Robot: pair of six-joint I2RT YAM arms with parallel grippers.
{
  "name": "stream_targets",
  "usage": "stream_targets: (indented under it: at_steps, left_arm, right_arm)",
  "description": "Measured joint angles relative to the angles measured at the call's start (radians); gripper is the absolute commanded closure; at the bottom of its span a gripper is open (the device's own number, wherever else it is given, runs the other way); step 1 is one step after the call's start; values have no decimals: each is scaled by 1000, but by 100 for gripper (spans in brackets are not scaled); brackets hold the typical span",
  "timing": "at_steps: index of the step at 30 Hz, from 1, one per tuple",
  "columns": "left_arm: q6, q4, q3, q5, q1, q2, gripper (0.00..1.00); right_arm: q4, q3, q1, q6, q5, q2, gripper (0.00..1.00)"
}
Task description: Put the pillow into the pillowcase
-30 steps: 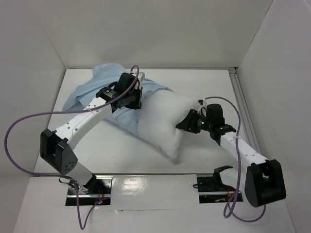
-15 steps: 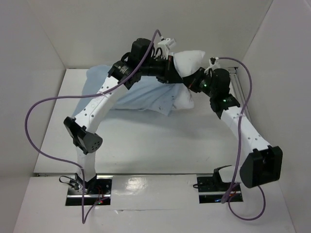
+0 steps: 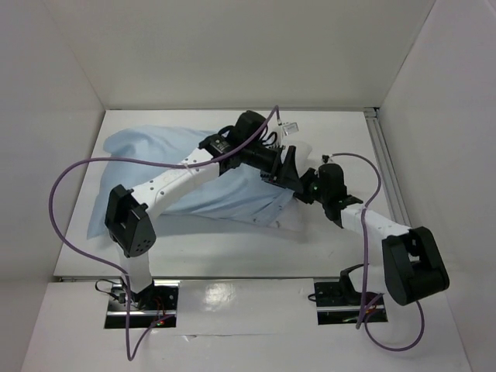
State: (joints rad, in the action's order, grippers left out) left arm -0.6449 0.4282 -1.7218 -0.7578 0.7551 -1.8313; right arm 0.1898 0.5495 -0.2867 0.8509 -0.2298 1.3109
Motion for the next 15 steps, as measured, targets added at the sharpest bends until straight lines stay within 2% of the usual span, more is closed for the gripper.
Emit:
stream_targets:
  at_steps: [2, 5, 7, 9, 13, 14, 15]
  left_arm:
    - [34, 52, -68, 11, 13, 0, 10]
    - [82, 123, -151, 55, 13, 6, 12]
    - [115, 163, -188, 80, -1, 6, 21]
    - [138, 187, -212, 105, -29, 6, 26]
    - [169, 233, -287, 246, -122, -15, 19]
    - [170, 253, -325, 293, -142, -35, 19]
    - [171, 267, -364, 340, -161, -60, 19]
  right_arm:
    - [0, 1, -3, -11, 5, -43, 100]
    - [-20, 1, -10, -35, 11, -103, 100]
    - [-50, 0, -13, -53, 10, -132, 100]
    - [-83, -1, -27, -68, 18, -154, 100]
    - [-139, -23, -83, -100, 36, -206, 98]
    - [-150, -29, -91, -109, 37, -218, 61]
    - [-161, -33, -98, -111, 39, -227, 33]
